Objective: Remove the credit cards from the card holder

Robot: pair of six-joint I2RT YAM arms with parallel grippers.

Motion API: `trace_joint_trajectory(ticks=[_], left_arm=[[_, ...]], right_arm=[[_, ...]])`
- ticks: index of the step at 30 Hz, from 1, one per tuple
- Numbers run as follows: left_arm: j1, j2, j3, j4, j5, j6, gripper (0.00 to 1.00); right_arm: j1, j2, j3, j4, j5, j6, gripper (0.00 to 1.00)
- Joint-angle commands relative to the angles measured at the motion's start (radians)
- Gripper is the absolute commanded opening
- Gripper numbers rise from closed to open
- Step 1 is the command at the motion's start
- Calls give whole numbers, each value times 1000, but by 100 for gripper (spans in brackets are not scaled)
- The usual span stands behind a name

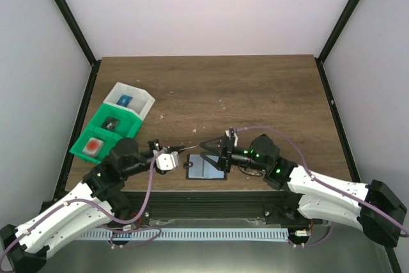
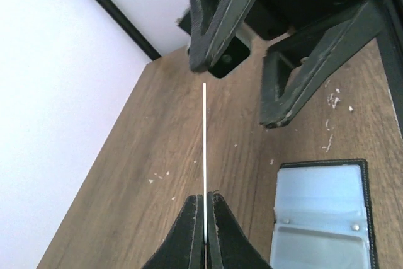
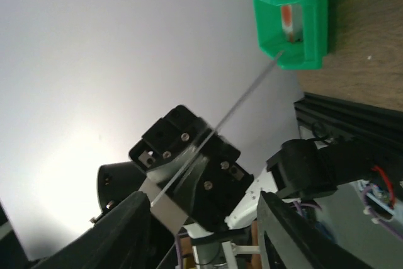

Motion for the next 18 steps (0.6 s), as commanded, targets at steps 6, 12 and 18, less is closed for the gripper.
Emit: trace_joint_trajectory(ticks=[6, 12, 18], left_arm=[[5, 18, 16, 94, -108, -186, 0], [90, 95, 83, 143, -285, -560, 0], [285, 169, 107, 181, -286, -784, 0]], right_arm=[[-4, -81, -46, 29, 57, -120, 73], [-4, -121, -61, -8, 52, -272, 95], [-4, -238, -105, -121, 81, -309, 100]])
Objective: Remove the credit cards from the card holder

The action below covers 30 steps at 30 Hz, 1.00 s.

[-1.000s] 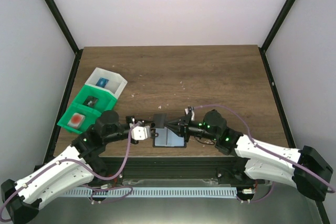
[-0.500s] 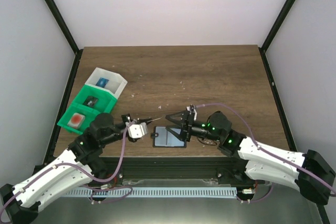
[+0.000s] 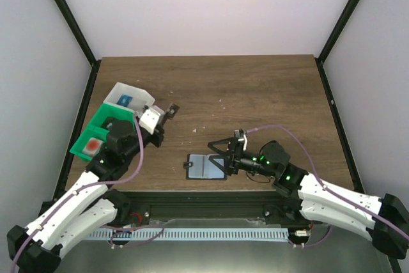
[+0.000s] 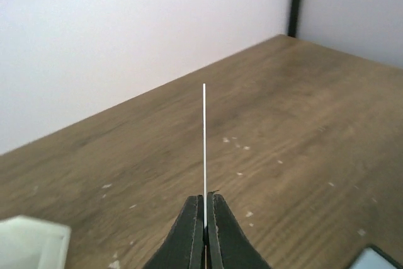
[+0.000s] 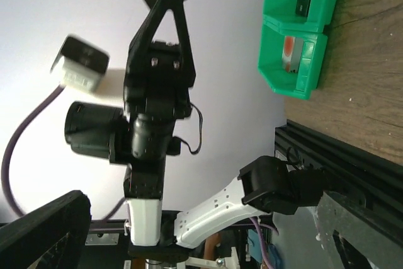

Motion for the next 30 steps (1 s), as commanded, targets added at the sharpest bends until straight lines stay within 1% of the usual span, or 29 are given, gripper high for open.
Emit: trace_joint_trajectory(ticks=[1, 3, 5, 7, 8, 9, 10, 11, 12, 13, 16, 18, 21, 24, 27, 30], left_arm=[[129, 44, 28, 61, -84, -280, 0], [212, 79, 65, 28, -142, -399, 0], [315, 118, 110, -35, -139, -522, 0], [448, 161, 137, -91, -52, -646, 0], [533, 181, 138, -108, 26, -705, 0], [615, 196, 130, -121, 107, -783, 0], [679, 207, 115, -126, 146, -866, 0], [731, 213, 100, -111, 187, -910, 0], [751, 214, 88, -95, 187, -936, 0], [754, 210, 84, -100, 134, -958, 0], [755, 182, 83, -178, -86, -1085, 0], [754, 156, 73, -206, -180, -1142, 0], [754, 122, 25, -212, -257, -1252, 0], [755, 122, -20, -204, -310, -1340, 0], [754, 172, -33, -159, -329, -1369, 0], [754, 270, -3, -162, -358, -1374, 0]], right_arm=[[-4, -94, -42, -79, 42, -57, 100], [-4, -135, -62, -104, 65, -62, 100], [-4, -165, -66, -133, 86, -85, 100], [-4, -178, -54, -166, 100, -102, 100], [-4, -181, -51, -168, 100, -112, 100], [-5, -182, -46, -168, 97, -121, 100], [-6, -182, -43, -166, 94, -124, 100], [-6, -182, -42, -161, 88, -128, 100], [-7, -179, -43, -156, 84, -129, 100], [-7, -178, -44, -149, 78, -131, 100], [-10, -173, -47, -136, 59, -136, 100], [-16, -170, -49, -133, 43, -140, 100], [-35, -157, -44, -132, 20, -152, 100], [-63, -134, -42, -102, -45, -155, 100], [-77, -117, -37, -96, -80, -164, 100], [-87, -102, -35, -108, -90, -179, 100]])
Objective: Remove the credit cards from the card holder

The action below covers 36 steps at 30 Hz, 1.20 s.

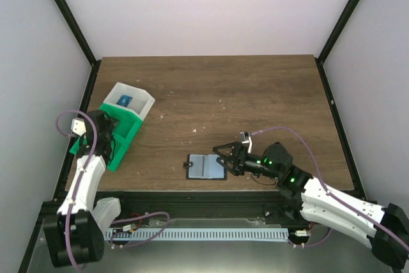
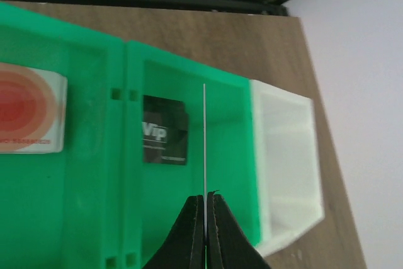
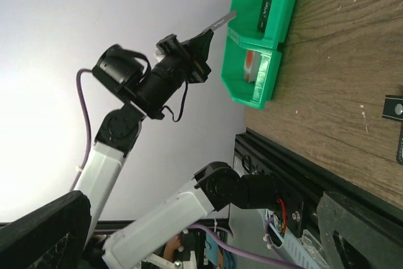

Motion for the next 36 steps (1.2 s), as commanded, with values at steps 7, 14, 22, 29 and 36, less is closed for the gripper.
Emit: trace_joint_trajectory(ticks=[7, 14, 22, 29, 36], left_arm=[[2, 167, 18, 128, -97, -53, 0], [3, 236, 40, 180, -120, -17, 0], [2, 356, 128, 186, -121, -35, 0], [3, 457, 177, 162, -119, -61, 0], [2, 511, 183, 172, -128, -65, 0]], right_arm=[[-30, 46, 53, 7, -86, -68, 100], [-47, 99, 105, 23, -142, -82, 100], [-78, 159, 119, 26, -198, -89, 100], [-125, 185, 135, 22, -249, -96, 100], [-187, 226, 133, 45, -328, -88, 100]])
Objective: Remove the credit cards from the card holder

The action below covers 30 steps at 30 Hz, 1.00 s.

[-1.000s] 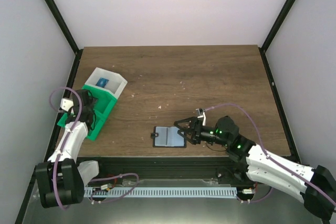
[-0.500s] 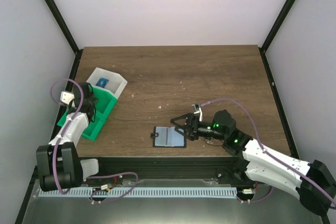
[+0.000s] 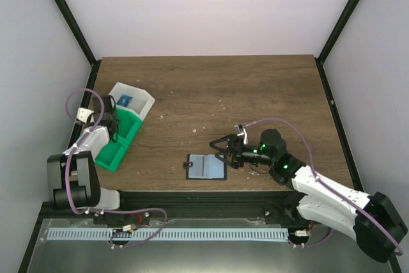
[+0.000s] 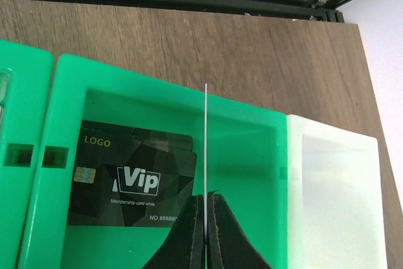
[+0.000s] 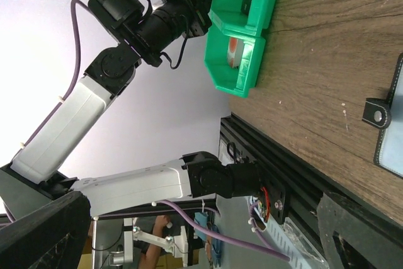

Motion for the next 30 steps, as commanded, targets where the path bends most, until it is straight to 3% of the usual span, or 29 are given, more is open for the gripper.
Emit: trace_joint_trajectory(ticks=[1, 14, 23, 30], left_arm=[[2, 26, 18, 13, -27, -5, 0], [3, 150, 139, -168, -66, -4, 0], [3, 166, 133, -190, -58, -31, 0], [2, 164, 155, -227, -50, -35, 23]], right_arm=[[-41, 31, 46, 41, -85, -6, 100], [-55, 120, 73, 59, -147, -6, 100], [-55, 103, 68, 40, -136, -5, 100], [-55, 89, 67, 30, -121, -4, 100]])
